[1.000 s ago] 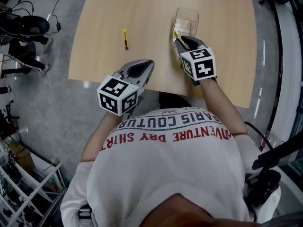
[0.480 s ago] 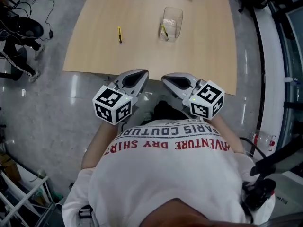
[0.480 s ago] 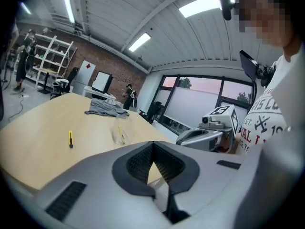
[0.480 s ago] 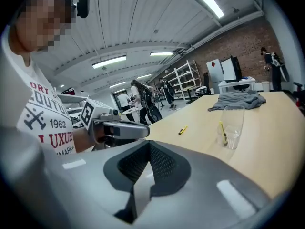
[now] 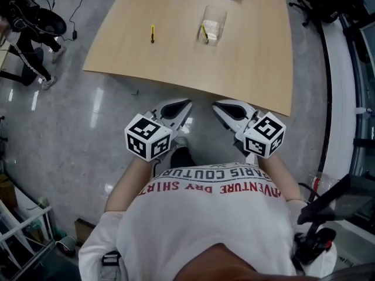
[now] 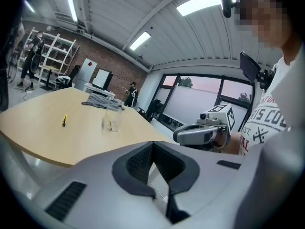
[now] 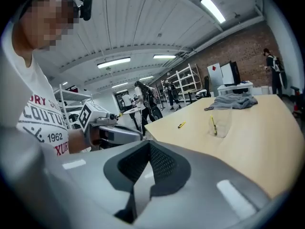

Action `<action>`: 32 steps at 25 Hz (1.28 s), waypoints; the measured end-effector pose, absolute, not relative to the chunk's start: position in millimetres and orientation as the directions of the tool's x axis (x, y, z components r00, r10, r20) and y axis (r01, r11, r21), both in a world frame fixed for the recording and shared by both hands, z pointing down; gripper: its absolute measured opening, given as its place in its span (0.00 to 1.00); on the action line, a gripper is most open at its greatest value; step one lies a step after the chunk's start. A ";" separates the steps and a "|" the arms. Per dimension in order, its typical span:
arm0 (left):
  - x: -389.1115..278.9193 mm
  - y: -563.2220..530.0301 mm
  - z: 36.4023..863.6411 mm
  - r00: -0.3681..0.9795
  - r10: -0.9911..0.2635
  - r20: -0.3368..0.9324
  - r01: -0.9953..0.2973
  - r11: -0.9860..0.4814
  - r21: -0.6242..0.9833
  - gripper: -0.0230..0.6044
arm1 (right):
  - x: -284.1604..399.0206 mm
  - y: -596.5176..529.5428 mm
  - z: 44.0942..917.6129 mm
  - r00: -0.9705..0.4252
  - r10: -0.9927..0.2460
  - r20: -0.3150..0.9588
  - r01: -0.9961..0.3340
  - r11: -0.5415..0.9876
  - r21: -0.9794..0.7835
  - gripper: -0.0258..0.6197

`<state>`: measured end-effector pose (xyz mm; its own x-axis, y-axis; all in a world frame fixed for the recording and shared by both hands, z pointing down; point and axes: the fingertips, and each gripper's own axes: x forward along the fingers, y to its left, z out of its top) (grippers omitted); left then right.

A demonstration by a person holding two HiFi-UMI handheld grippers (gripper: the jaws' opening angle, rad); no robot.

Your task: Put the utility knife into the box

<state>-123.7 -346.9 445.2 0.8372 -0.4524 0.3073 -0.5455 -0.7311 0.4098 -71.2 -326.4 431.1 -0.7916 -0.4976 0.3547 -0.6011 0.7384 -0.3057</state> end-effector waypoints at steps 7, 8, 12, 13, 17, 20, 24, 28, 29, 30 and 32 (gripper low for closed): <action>-21.7 -194.6 416.8 0.834 -0.465 0.296 -0.545 -0.780 0.309 0.04 | 29.2 -176.3 406.3 -0.777 -0.548 0.309 -0.622 0.742 -0.249 0.04; -1.6 -165.2 412.8 0.835 -0.462 0.299 -0.541 -0.788 0.293 0.04 | 45.1 -146.7 405.1 -0.777 -0.547 0.313 -0.622 0.744 -0.243 0.04; 66.0 -64.1 390.9 0.840 -0.446 0.309 -0.519 -0.825 0.221 0.04 | 101.5 -52.6 393.3 -0.776 -0.549 0.311 -0.622 0.748 -0.231 0.04; 76.0 -45.7 384.2 0.838 -0.449 0.310 -0.521 -0.827 0.210 0.04 | 112.0 -36.9 388.0 -0.774 -0.554 0.307 -0.626 0.745 -0.232 0.04; 94.4 14.4 360.7 0.821 -0.471 0.323 -0.540 -0.823 0.174 0.04 | 133.9 13.7 369.0 -0.758 -0.567 0.322 -0.642 0.735 -0.217 0.04; 94.5 47.9 352.0 0.804 -0.493 0.333 -0.561 -0.814 0.149 0.04 | 134.7 44.5 360.0 -0.758 -0.567 0.322 -0.638 0.747 -0.186 0.04; 96.2 73.1 349.8 0.794 -0.515 0.321 -0.582 -0.797 0.162 0.04 | 138.1 65.4 357.8 -0.765 -0.558 0.323 -0.624 0.765 -0.157 0.04; 79.3 98.2 346.0 0.774 -0.540 0.330 -0.609 -0.778 0.156 0.04 | 125.2 90.6 355.9 -0.773 -0.547 0.320 -0.613 0.774 -0.160 0.04; 77.1 103.2 343.8 0.772 -0.543 0.329 -0.611 -0.777 0.153 0.04 | 122.8 95.4 354.3 -0.775 -0.544 0.321 -0.611 0.775 -0.162 0.04; 76.5 107.3 342.1 0.772 -0.544 0.329 -0.612 -0.777 0.150 0.04 | 121.5 99.3 352.8 -0.776 -0.542 0.321 -0.609 0.776 -0.163 0.04; 78.8 113.5 340.3 0.772 -0.544 0.330 -0.610 -0.779 0.145 0.04 | 121.5 105.1 350.6 -0.780 -0.537 0.321 -0.605 0.779 -0.165 0.04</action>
